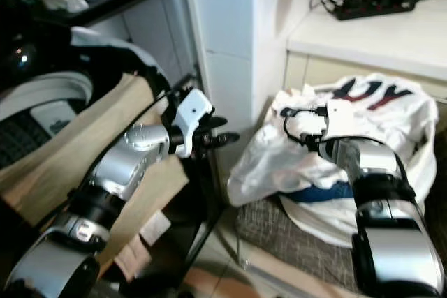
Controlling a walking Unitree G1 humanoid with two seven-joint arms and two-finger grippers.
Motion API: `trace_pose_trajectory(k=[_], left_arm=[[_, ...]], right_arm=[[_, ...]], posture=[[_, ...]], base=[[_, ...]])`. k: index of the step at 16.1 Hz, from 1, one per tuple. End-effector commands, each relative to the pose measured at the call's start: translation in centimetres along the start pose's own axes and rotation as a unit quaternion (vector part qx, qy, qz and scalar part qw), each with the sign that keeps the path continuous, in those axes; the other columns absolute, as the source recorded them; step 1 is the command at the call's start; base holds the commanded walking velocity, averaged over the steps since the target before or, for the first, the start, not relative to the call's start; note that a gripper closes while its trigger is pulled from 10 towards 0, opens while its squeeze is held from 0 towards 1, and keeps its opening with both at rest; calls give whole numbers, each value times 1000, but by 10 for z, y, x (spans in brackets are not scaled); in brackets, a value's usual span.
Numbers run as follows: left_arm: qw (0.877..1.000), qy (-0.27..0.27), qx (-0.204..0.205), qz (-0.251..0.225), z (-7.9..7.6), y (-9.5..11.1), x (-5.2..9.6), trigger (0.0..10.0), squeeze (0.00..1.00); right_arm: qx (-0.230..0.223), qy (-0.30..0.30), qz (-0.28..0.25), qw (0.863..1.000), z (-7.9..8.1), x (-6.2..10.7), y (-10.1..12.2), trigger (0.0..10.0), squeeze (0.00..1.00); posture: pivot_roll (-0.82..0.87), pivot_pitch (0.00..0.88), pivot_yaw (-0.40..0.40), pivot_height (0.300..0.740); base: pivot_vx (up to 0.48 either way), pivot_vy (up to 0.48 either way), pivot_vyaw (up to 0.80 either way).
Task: Clothes washing
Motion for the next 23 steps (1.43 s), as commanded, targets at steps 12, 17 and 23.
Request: trace_pose_trajectory(k=[12,17,23], left_arm=[[1000,-8,-1,14,-8,2,15,10000,0],[1000,-10,-3,13,-9,3,14,10000,0],[1000,-10,-3,13,-9,3,14,10000,0]], right_arm=[[37,-66,53,996,-29,-12,-42,0,0],[36,-69,47,996,-30,-12,-38,0,0],[36,-69,47,996,-30,-12,-38,0,0]], posture=[[-40,30,132,740],[-40,30,132,740],[-40,30,132,740]], base=[[0,0,0],[0,0,0],[0,0,0]])
Point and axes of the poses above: a point about 5 cm out from each wrist's last joint towards the gripper, its own x axis pointing back from the gripper into the wrist, its own y axis along the axis of the wrist's last joint, z = x × y, the point moved 6 cm from there along -x, pointing out of the wrist towards the gripper, and after that the axes turned 11 degrees about -x, right-handed, at the moved point
